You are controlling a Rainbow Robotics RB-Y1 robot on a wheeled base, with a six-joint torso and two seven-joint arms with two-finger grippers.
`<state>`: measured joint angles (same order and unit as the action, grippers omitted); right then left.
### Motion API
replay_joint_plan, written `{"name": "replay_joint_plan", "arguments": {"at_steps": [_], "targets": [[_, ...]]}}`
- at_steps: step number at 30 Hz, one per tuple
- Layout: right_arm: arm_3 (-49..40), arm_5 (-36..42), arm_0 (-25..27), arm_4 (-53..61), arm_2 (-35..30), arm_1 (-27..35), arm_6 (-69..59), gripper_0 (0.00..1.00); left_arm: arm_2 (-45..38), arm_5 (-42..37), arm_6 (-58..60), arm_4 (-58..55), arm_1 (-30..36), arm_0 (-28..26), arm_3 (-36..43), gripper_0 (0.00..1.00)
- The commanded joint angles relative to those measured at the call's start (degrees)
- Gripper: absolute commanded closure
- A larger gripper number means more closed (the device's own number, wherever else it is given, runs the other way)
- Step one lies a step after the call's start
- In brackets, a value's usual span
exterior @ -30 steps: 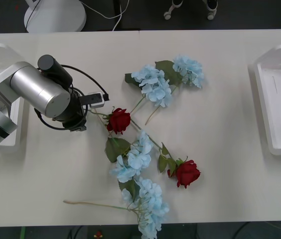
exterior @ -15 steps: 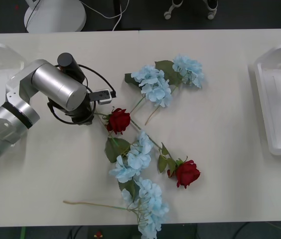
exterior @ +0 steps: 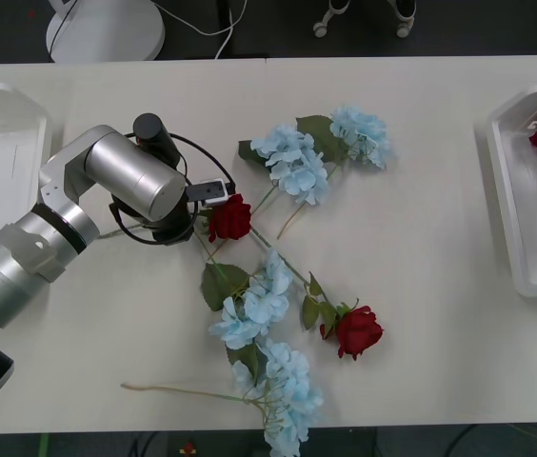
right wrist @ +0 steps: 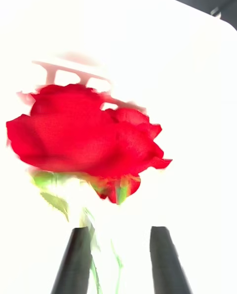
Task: Put the red flowers into the right box and the blue flowers into the left box
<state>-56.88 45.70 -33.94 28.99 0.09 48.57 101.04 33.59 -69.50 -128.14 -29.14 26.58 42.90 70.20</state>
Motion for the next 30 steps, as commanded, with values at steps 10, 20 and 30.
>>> {"name": "replay_joint_plan", "arguments": {"at_steps": [10,20,30], "targets": [[1.68,4.05,-6.40,8.19,0.08,1.00,-0.84,0.27,-4.32,0.68,-3.69,-7.34,2.25,2.54,3.62,1.00],[-5.61,18.38,-8.42,20.94,0.17,3.55,-16.14,0.18,-15.57,0.59,-2.99,-23.25,9.81,-3.78,14.35,1.00],[-13.70,25.58,-7.89,26.56,2.37,4.25,-30.11,0.12,-25.15,3.06,-2.28,-51.46,13.68,-12.40,20.15,1.00]]}}
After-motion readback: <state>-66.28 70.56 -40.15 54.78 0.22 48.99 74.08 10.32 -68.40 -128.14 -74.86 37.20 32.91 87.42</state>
